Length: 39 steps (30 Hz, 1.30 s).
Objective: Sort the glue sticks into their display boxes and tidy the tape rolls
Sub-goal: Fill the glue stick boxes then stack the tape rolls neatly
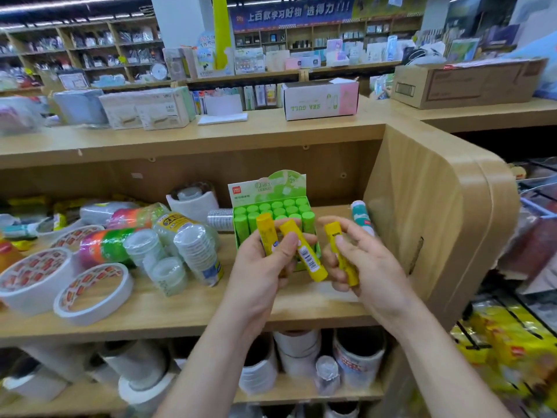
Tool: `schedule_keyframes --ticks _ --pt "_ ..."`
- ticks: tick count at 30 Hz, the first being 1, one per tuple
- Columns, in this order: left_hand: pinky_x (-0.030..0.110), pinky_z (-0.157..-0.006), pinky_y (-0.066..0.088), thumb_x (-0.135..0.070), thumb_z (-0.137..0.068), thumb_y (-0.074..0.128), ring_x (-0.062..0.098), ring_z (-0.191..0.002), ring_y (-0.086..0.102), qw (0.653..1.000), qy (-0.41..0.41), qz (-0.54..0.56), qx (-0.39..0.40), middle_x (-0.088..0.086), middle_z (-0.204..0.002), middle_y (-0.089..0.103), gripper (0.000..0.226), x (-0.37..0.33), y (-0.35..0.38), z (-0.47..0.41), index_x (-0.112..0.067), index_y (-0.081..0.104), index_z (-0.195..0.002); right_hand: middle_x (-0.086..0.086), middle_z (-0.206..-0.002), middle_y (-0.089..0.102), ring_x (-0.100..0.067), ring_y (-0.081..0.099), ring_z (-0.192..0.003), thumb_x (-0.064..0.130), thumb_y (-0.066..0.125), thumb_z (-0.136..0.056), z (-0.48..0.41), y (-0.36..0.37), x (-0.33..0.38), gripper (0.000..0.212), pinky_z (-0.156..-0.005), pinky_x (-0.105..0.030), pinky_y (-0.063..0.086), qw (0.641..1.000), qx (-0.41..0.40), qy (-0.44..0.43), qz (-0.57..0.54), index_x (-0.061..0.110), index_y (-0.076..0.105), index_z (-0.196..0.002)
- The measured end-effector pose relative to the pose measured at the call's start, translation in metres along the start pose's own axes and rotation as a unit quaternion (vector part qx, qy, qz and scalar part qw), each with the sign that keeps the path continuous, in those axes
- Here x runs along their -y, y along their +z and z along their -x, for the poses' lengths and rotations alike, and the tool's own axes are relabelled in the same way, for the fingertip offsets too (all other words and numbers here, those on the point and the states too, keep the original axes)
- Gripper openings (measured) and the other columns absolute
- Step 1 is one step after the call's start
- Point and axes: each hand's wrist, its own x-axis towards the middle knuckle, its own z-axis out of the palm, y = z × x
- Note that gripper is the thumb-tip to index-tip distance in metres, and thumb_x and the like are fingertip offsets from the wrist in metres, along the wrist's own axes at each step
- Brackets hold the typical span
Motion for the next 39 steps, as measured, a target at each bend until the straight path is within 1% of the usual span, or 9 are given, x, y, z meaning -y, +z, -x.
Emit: schedule_keyframes --ticks 3,11,17,20,23,27,31,36,39 --pt "0.013 -0.039 0.026 -0.027 -0.083 0.067 0.008 -0.053 0.040 0.999 0.010 0.043 -0.026 0.012 -0.089 0.069 0.019 -0.001 0.003 0.012 -0.019 0.059 -0.099 0.001 -0.070 0.046 -0.008 0.028 -0.047 0.028 0.057 -0.089 0.023 0.008 0.000 0.024 -0.041 -0.017 0.015 0.994 0.093 0.062 -0.013 0.022 0.064 -0.112" --pt "0.016 -0.039 0.026 -0.018 -0.082 0.058 0.010 -0.055 0.046 0.993 0.031 0.102 -0.055 0.015 -0.098 0.071 0.030 -0.003 0.003 0.029 -0.018 0.055 -0.113 -0.012 -0.075 0.036 -0.007 0.021 -0.043 0.022 0.071 -0.077 0.026 0.020 -0.006 0.019 -0.039 -0.012 0.019 0.996 0.059 0.053 -0.051 0.013 0.064 -0.092" --pt "0.012 -0.046 0.034 -0.029 -0.071 0.081 0.004 -0.050 0.044 0.988 0.060 -0.045 -0.132 -0.009 -0.072 0.065 0.026 -0.002 -0.019 0.049 -0.023 0.070 -0.095 -0.008 -0.068 0.039 -0.003 0.025 -0.038 0.018 0.077 -0.067 0.026 0.041 -0.001 0.011 -0.032 -0.012 0.021 0.984 0.004 0.049 -0.169 0.015 0.069 -0.074" --pt "0.021 -0.056 0.046 -0.039 -0.069 0.084 0.010 -0.062 0.054 0.978 0.057 -0.121 -0.159 0.009 -0.069 0.064 0.027 0.001 -0.034 0.063 -0.028 0.073 -0.091 -0.003 -0.061 0.039 -0.002 0.026 -0.038 0.022 0.072 -0.066 0.023 0.058 0.004 0.017 -0.031 -0.012 0.021 0.976 0.002 0.034 -0.215 0.011 0.071 -0.078" --pt "0.042 -0.077 0.054 -0.042 -0.066 0.078 0.030 -0.076 0.063 0.975 0.044 -0.167 -0.141 0.016 -0.083 0.071 0.029 -0.001 -0.050 0.077 -0.034 0.074 -0.094 0.000 -0.059 0.045 -0.003 0.030 -0.041 0.026 0.074 -0.062 0.020 0.084 0.003 0.037 -0.032 -0.013 0.021 0.981 0.010 0.028 -0.194 0.001 0.066 -0.088" --pt "0.020 -0.079 0.053 -0.027 -0.075 0.078 0.007 -0.085 0.069 0.980 0.043 -0.147 -0.125 -0.003 -0.088 0.076 0.016 -0.015 -0.077 0.092 -0.035 0.078 -0.089 -0.014 -0.073 0.056 -0.006 0.034 -0.046 0.033 0.078 -0.066 0.017 0.125 -0.005 0.039 -0.034 -0.014 0.025 0.989 0.064 0.043 -0.125 0.000 0.068 -0.085" --pt "0.025 -0.078 0.055 -0.037 -0.071 0.075 0.009 -0.082 0.067 0.977 0.044 -0.122 -0.168 -0.002 -0.088 0.076 0.019 -0.023 -0.123 0.108 -0.030 0.078 -0.089 -0.014 -0.077 0.071 -0.011 0.062 -0.055 0.022 0.072 -0.065 0.023 0.176 -0.014 0.021 -0.042 -0.013 0.043 0.984 0.133 0.096 -0.071 0.007 0.074 -0.080" --pt "0.017 -0.056 0.042 -0.049 -0.071 0.075 0.006 -0.059 0.049 0.951 0.091 -0.199 -0.219 -0.006 -0.060 0.062 0.031 -0.046 -0.194 0.134 -0.019 0.069 -0.064 -0.002 -0.055 0.054 -0.005 0.045 -0.046 0.027 0.068 -0.073 0.025 0.257 -0.035 0.028 -0.044 -0.011 0.035 0.992 0.119 0.041 0.016 0.001 0.060 -0.068" --pt "0.012 -0.063 0.045 -0.044 -0.076 0.066 0.002 -0.068 0.062 0.930 0.141 -0.219 -0.261 -0.007 -0.073 0.070 0.018 -0.075 -0.249 0.147 -0.028 0.073 -0.082 -0.005 -0.051 0.052 -0.013 0.046 -0.042 0.031 0.072 -0.081 0.024 0.302 -0.042 0.034 -0.041 -0.013 0.035 0.984 0.162 0.036 0.059 0.001 0.060 -0.073"
